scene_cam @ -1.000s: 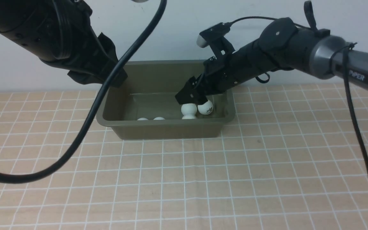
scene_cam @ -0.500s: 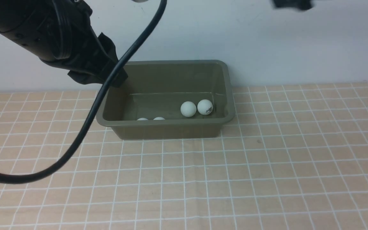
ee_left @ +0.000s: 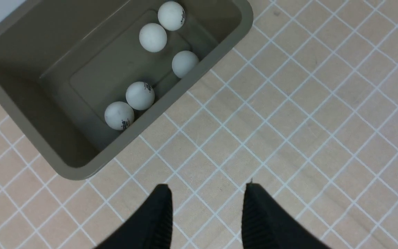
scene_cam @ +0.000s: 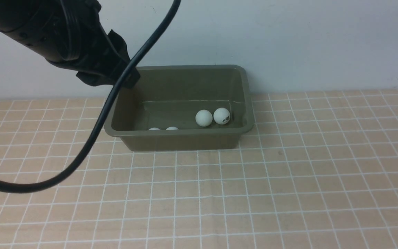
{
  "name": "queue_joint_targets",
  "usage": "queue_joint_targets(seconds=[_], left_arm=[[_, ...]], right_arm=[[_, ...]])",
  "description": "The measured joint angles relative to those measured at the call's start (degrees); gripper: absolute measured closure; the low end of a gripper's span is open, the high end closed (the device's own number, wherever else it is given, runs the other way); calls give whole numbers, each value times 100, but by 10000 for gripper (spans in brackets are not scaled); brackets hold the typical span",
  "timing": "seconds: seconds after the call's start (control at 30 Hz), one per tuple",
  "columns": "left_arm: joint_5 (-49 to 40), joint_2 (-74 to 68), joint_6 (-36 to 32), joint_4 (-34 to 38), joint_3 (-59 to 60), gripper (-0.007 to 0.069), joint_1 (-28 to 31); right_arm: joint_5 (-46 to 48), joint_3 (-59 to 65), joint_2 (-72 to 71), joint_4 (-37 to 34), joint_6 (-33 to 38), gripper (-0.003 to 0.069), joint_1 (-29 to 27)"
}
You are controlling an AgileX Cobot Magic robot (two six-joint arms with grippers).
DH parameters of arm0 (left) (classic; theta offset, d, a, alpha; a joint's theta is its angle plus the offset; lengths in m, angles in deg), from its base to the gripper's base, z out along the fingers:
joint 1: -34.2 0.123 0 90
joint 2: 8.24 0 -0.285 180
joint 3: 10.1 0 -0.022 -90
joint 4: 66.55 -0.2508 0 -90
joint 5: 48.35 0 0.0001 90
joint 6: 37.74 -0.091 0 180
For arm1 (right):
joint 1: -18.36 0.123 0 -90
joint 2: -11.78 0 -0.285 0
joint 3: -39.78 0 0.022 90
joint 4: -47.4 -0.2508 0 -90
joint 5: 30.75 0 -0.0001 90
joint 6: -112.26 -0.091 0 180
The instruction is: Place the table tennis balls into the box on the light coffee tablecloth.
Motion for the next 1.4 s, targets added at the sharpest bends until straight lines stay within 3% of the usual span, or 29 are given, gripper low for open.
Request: queue_joint_targets(seconds=[0.2, 0.37, 0.53, 0.87, 1.13, 1.4], left_arm=[[98, 0, 0, 0, 0, 400, 0], [110, 0, 0, 0, 0, 400, 0], [111, 0, 0, 0, 0, 400, 0], [115, 0, 0, 0, 0, 400, 0], [115, 0, 0, 0, 0, 400, 0], [115, 0, 0, 0, 0, 400, 0]], right_arm=[[-70, 1640, -1554, 0, -85, 193, 0], [-900, 3679, -3264, -313, -76, 195, 0], [-1551, 5084, -4090, -667, 4, 195, 0], [-4308, 7978, -5070, -699, 503, 195, 0], [-5322, 8941, -5098, -704, 498, 196, 0], [-5106, 9091, -5119, -704, 498, 196, 0]])
